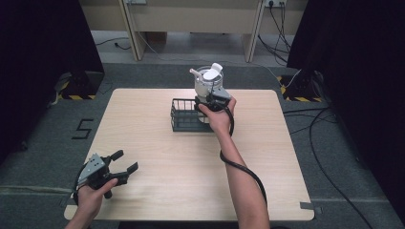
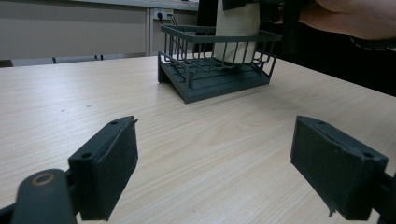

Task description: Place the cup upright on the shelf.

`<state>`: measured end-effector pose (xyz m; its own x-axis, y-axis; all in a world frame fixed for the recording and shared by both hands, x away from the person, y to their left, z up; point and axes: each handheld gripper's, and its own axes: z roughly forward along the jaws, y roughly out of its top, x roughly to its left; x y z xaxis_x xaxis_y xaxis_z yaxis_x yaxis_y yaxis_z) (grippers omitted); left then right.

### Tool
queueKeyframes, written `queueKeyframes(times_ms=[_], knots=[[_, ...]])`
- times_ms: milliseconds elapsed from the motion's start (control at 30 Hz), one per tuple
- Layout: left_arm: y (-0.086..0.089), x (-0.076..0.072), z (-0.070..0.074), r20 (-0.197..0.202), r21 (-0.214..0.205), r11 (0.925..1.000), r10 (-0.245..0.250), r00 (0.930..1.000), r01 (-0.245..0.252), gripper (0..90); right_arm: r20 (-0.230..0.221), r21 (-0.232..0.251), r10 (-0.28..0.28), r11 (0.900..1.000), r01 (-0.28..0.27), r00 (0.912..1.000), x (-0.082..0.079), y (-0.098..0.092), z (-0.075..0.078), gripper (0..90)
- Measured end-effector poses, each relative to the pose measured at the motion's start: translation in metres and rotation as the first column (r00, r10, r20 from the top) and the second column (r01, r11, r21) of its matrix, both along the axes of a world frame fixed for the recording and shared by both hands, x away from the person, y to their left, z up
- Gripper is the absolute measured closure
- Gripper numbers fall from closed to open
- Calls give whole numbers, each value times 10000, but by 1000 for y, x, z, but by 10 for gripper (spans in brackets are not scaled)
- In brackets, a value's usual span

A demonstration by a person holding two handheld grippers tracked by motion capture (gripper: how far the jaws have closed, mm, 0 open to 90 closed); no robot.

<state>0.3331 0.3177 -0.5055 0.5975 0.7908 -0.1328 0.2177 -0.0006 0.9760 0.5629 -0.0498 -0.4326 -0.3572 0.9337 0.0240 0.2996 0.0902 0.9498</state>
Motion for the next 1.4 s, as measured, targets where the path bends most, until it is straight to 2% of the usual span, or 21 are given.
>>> queueKeyframes(times_ms=[333,667,1400], knots=[[0,0,0,-3,11,10000,18,10000,-18,143,95,338,42,9994,-45,9999,-2,0,-7,76],[0,0,0,-2,11,10000,24,10000,-24,143,238,367,-73,9993,65,9997,-8,0,-9,77],[-1,1,0,-6,21,10000,-2,10000,2,143,213,514,-231,9984,220,9995,-16,-1,-15,79]])
